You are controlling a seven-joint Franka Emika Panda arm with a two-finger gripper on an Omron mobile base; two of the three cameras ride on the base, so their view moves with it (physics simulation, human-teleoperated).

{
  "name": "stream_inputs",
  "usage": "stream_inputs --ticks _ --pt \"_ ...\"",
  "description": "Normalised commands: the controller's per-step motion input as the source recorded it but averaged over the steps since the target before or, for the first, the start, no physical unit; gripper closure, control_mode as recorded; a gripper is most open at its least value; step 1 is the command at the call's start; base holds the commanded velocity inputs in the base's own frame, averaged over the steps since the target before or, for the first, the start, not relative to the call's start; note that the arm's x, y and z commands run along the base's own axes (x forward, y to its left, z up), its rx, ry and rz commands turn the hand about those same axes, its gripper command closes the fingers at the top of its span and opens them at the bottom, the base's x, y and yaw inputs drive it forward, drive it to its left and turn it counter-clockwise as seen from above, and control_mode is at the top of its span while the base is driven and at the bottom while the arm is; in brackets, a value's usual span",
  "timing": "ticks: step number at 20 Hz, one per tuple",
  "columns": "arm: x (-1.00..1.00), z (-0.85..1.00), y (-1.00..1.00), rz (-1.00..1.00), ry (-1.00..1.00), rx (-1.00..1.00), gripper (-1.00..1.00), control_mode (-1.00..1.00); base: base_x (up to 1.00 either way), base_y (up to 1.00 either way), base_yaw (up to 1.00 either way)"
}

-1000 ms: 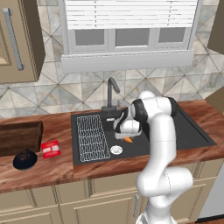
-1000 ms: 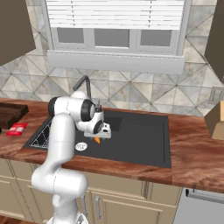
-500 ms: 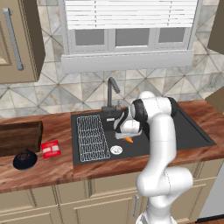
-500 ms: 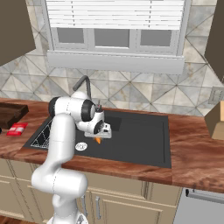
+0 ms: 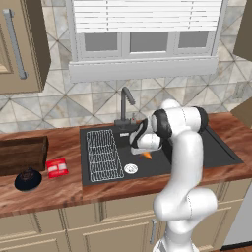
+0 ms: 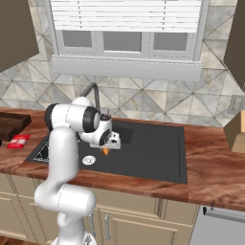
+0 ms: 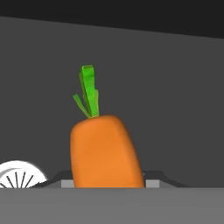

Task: Pick up all produce items and place them in the sink. Turn on the sink faucet to wash them. Then turn the sink off and put them in the tray.

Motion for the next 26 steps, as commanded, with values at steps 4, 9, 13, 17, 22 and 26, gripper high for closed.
stream_inputs --ticks 4,9,13,17,22,26 --pt "-0.45 0.65 0.0 0.0 -0.05 0.0 1.0 -1.0 0.0 0.0 0.0" --pt "-0.51 0.72 0.0 0.0 -0.04 0.0 1.0 -1.0 0.0 0.0 0.0" --pt "-0.55 0.71 0.0 0.0 0.0 0.0 1.0 -1.0 0.0 0.0 0.0" --pt "-0.58 0.69 0.04 0.0 0.0 0.0 1.0 -1.0 0.0 0.0 0.0" --pt "-0.6 0.66 0.15 0.0 0.0 0.0 1.0 -1.0 0.0 0.0 0.0" --pt "-0.51 0.56 0.32 0.01 0.0 0.0 1.0 -1.0 0.0 0.0 0.0"
